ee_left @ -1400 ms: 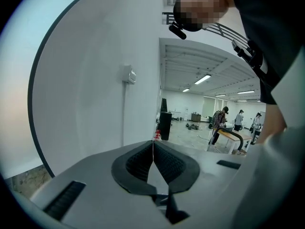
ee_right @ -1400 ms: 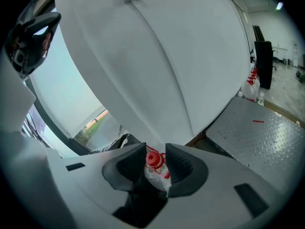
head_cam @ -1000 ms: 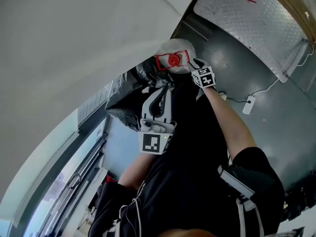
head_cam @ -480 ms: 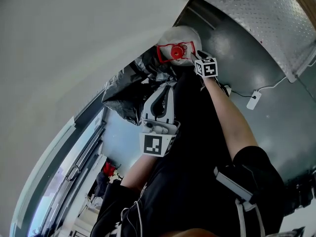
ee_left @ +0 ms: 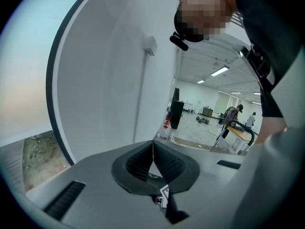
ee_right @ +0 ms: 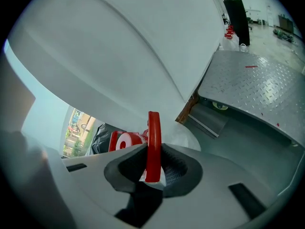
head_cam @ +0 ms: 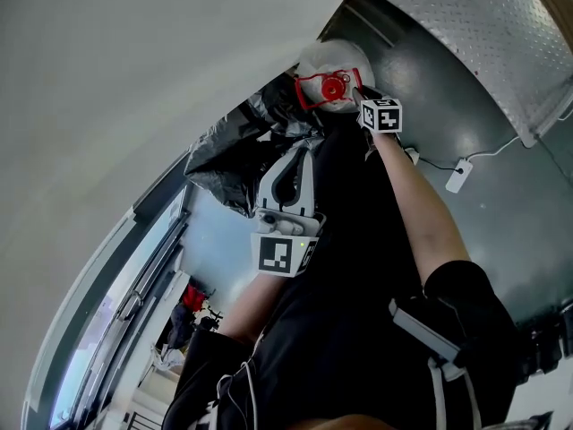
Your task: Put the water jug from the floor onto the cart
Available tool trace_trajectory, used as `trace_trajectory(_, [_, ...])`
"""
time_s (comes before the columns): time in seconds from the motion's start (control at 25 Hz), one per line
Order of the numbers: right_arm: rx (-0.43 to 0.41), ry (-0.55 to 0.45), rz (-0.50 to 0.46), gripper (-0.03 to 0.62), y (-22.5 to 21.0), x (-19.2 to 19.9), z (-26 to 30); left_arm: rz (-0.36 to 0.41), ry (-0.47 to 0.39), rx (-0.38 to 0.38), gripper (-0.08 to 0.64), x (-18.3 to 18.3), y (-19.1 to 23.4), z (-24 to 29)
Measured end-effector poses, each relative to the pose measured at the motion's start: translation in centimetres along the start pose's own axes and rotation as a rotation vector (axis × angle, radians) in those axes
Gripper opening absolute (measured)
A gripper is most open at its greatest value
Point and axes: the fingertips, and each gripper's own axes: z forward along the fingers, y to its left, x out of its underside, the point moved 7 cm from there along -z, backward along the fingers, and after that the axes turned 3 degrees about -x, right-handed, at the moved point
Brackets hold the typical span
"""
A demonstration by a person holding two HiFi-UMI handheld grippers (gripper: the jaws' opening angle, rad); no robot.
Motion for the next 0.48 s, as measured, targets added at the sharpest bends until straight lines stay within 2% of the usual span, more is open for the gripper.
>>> trace_trajectory(0.2, [0.003, -0.026, -0.038, 0.084, 1.1, -1.3, -5.6, -0.013, 0.017, 0.044, 0.018, -2.8, -0.9, -1.0])
trace_trajectory(0.36, [0.024, -0.085, -0.037, 0.084, 2.5, -2.4, -11.1, 0.013, -0.003, 0.135, 0.018, -5.3, -2.7, -1.6])
trace_trajectory(0.48, [0.053, -0.129, -0.022, 0.084, 3.2, -2.6, -14.8, 0.030, -0.019, 0.156, 0.018, -6.5, -3.5, -1.5])
